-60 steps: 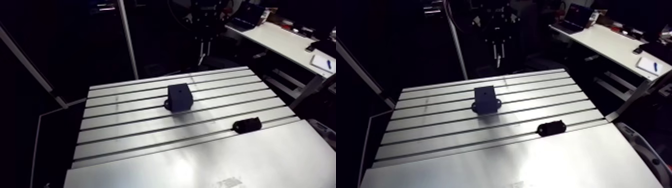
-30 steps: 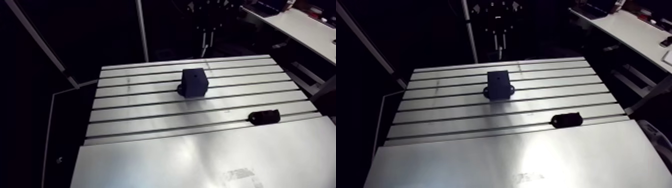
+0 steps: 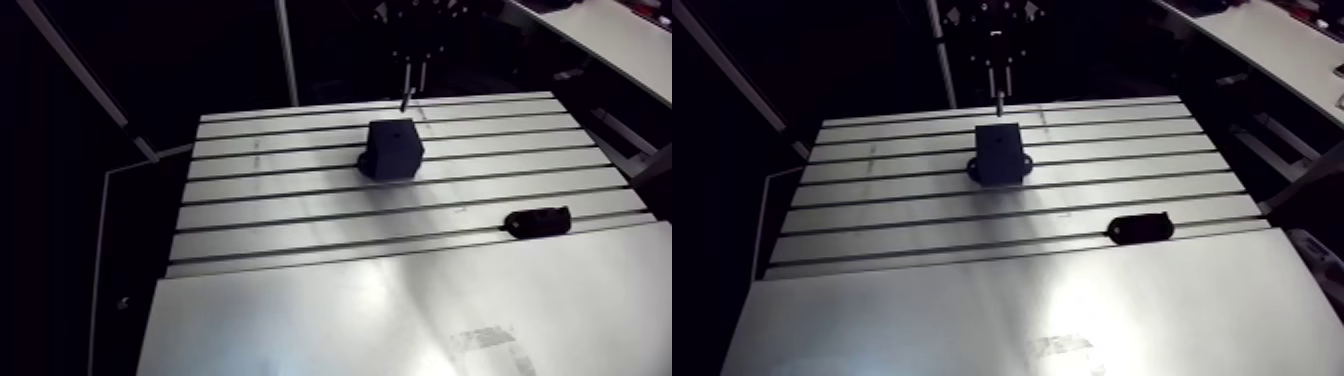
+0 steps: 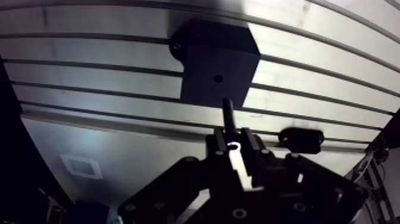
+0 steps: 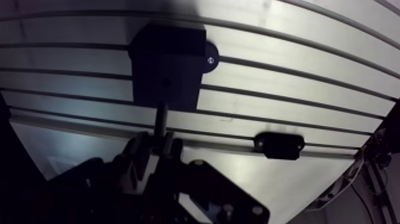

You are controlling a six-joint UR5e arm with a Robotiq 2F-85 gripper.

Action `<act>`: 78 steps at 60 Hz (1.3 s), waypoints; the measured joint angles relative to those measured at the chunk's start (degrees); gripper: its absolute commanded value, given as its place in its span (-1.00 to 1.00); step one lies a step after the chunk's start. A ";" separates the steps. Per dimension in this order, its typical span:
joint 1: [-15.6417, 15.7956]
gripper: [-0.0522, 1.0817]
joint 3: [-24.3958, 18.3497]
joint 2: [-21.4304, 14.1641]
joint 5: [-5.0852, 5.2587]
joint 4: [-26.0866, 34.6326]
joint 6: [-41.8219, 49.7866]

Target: Pick up the M10 bolt and insert it into the hole until fully seated.

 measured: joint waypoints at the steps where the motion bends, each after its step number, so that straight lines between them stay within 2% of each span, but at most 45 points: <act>1: 0.00 0.99 0.01 0.06 0.00 0.00 0.06; 35: 0.32 0.99 -0.32 2.25 -0.09 -0.12 0.60; 78: 0.68 0.99 0.26 2.84 -0.23 -0.12 0.64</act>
